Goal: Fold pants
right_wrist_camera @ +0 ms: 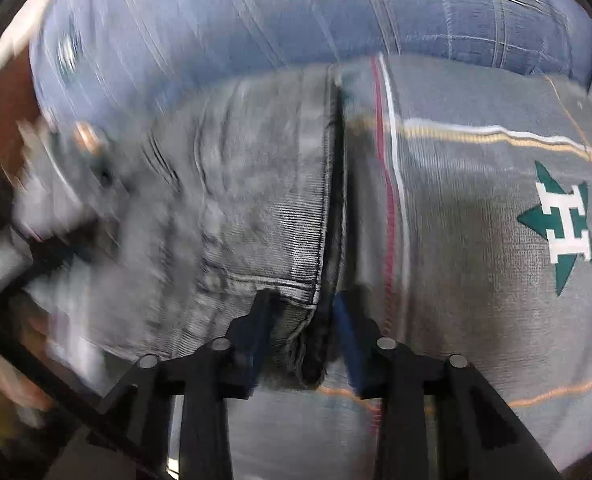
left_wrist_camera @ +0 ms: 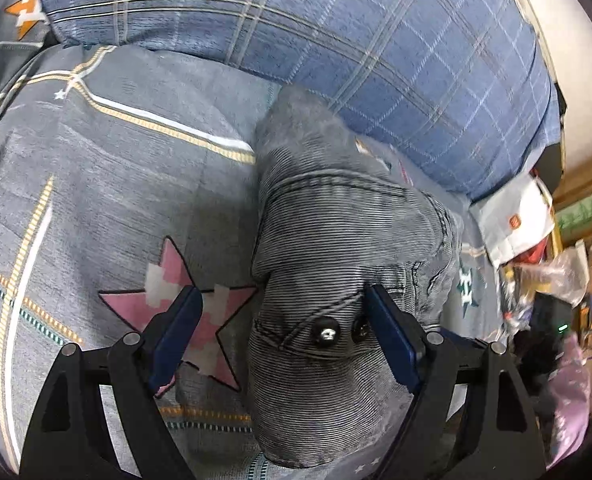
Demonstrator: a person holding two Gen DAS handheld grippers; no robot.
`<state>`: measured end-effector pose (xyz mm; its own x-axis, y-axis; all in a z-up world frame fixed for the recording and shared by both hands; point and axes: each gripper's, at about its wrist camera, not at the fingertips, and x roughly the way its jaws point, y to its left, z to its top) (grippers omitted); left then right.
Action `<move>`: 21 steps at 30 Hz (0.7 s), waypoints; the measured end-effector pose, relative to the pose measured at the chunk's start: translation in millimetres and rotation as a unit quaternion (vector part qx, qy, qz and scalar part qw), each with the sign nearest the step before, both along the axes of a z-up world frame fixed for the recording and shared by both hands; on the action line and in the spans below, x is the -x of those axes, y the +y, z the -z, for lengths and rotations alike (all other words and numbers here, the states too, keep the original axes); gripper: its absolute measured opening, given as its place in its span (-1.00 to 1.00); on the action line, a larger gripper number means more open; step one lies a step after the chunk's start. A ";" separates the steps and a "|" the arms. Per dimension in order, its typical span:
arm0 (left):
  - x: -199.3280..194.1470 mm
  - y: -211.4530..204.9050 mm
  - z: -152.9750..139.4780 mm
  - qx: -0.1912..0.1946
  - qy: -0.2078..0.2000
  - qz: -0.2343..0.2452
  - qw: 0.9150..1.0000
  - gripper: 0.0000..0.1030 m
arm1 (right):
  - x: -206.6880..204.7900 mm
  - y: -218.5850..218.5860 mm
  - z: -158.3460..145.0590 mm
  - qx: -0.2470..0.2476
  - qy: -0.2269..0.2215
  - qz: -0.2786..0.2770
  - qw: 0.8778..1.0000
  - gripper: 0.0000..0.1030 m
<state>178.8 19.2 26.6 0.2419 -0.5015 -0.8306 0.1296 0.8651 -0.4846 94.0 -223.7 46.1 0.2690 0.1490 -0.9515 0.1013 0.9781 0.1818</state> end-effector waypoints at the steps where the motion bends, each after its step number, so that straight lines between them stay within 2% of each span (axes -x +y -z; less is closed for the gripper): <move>1: 0.2 -4.4 -1.4 -0.008 0.002 0.006 1.000 0.63 | 0.9 4.3 2.4 0.014 0.000 -0.013 1.000 -0.41; 4: 0.1 -3.4 -5.6 -0.027 -0.015 -0.001 1.000 0.63 | 3.2 8.4 -18.6 0.027 -0.026 -0.028 0.999 -0.33; 6: -0.2 0.1 -12.9 -0.021 -0.021 -0.001 1.000 0.63 | 4.9 3.0 -38.0 0.000 -0.065 -0.014 0.998 -0.28; 8: -5.9 4.6 -20.8 0.002 -0.023 -0.007 1.000 0.63 | 5.1 -4.9 -53.2 -0.048 -0.099 -0.003 0.994 0.37; 9: -9.9 5.8 -23.3 0.009 -0.017 -0.008 1.000 0.63 | 3.5 -11.3 -60.3 -0.069 -0.117 0.009 0.991 0.46; 10: -19.8 6.6 -26.3 0.019 0.000 -0.002 1.000 0.63 | -2.9 -19.1 -66.5 -0.090 -0.125 0.028 0.988 0.48; 12: -37.4 5.7 -29.0 0.027 0.008 0.007 1.000 0.63 | -22.9 -31.7 -69.2 -0.138 -0.122 0.052 0.981 0.48; 13: -46.4 3.4 -28.8 0.024 0.006 0.012 1.000 0.63 | -34.0 -34.9 -66.8 -0.156 -0.120 0.057 0.979 0.59; 14: -59.3 1.1 -26.1 0.026 0.003 0.021 0.999 0.63 | -52.5 -38.3 -60.9 -0.161 -0.110 0.059 0.979 0.61; 16: -71.7 3.2 -16.0 0.058 0.004 0.019 0.998 0.63 | -74.4 -46.0 -44.1 -0.155 -0.101 0.069 0.980 0.61; 18: -78.6 13.3 13.8 0.120 0.044 -0.009 0.992 0.62 | -77.4 -58.3 -12.6 -0.175 -0.071 0.110 0.976 0.62; 20: -83.3 10.8 40.4 0.149 0.101 -0.014 0.984 0.56 | -79.7 -67.4 7.5 -0.224 -0.047 0.138 0.964 0.63; 21: -85.6 9.3 46.6 0.162 0.110 -0.009 0.981 0.45 | -80.1 -69.1 11.3 -0.232 -0.044 0.138 0.962 0.62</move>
